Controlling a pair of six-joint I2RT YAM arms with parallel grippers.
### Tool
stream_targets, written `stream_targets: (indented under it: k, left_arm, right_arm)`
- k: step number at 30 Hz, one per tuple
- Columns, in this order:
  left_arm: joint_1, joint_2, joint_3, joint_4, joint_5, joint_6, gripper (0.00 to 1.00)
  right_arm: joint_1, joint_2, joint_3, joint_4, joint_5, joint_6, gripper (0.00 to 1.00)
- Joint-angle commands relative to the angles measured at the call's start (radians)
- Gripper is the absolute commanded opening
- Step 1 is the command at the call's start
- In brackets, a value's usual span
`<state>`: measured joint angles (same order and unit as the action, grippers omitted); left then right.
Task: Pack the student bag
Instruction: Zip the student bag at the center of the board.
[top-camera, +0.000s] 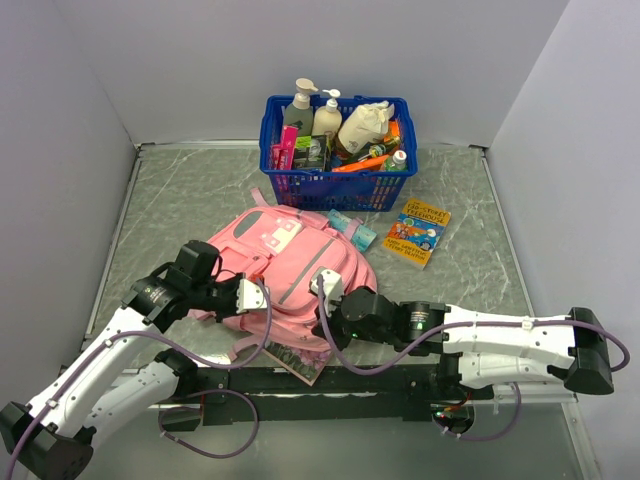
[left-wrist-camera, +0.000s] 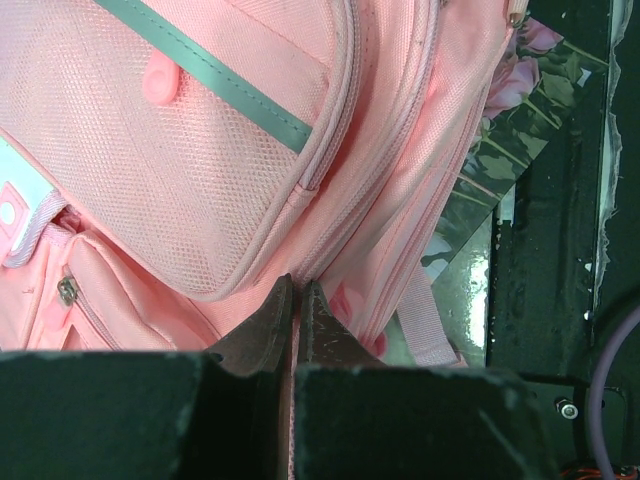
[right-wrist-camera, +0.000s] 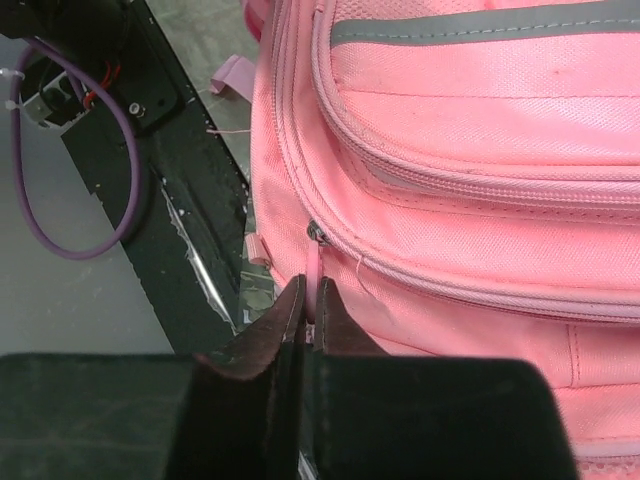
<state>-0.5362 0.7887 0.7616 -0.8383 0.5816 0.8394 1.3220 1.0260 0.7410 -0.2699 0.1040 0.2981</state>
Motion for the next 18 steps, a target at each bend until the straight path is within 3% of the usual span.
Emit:
stream_targets:
  k: [1, 18]
  left_arm:
    - [0.008, -0.017, 0.035, 0.076, 0.02, -0.016, 0.01]
    - [0.008, -0.023, 0.007, 0.079, 0.011, 0.006, 0.01]
  right_arm:
    - [-0.001, -0.02, 0.06, 0.028, 0.017, -0.005, 0.0]
    - [-0.018, -0.244, -0.04, -0.245, 0.318, 0.041, 0.0]
